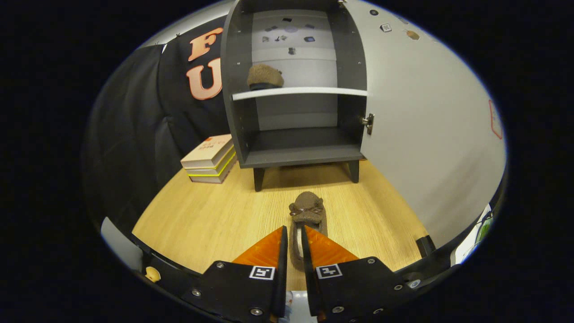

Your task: Open the shoe cabinet door, grab the shoes and put them into the shoe cabinet, then close the shoe cabinet door.

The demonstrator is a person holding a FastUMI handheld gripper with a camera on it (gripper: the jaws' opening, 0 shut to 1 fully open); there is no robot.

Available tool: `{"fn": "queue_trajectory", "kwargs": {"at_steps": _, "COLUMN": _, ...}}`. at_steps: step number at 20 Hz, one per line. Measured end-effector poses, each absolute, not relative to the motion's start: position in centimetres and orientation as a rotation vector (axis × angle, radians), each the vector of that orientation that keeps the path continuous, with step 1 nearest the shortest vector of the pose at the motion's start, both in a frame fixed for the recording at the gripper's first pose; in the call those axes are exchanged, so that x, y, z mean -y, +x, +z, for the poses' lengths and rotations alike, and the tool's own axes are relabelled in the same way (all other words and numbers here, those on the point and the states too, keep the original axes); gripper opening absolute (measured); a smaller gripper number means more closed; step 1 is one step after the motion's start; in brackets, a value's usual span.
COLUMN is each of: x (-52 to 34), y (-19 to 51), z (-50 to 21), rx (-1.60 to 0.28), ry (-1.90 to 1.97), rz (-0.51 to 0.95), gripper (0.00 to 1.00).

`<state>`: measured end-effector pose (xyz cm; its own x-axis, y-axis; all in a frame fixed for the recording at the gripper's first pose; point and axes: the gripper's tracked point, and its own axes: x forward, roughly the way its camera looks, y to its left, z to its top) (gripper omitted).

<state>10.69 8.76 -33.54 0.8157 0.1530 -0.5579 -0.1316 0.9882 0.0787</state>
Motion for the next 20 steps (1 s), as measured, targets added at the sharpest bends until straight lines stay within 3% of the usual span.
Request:
{"fn": "queue_trajectory", "kwargs": {"at_steps": 8, "x": -10.5, "y": 15.2, "z": -42.7, "rx": -0.766, "ry": 0.108, "rz": 0.195, "gripper": 0.20}}
{"fn": "queue_trajectory", "kwargs": {"at_steps": 15, "x": -11.8, "y": 20.2, "z": -45.8, "rx": -0.782, "ry": 0.119, "rz": 0.194, "gripper": 0.19}}
{"fn": "queue_trajectory", "kwargs": {"at_steps": 20, "x": -11.8, "y": 22.2, "z": -46.2, "rx": -0.773, "ry": 0.139, "rz": 0.139, "gripper": 0.09}}
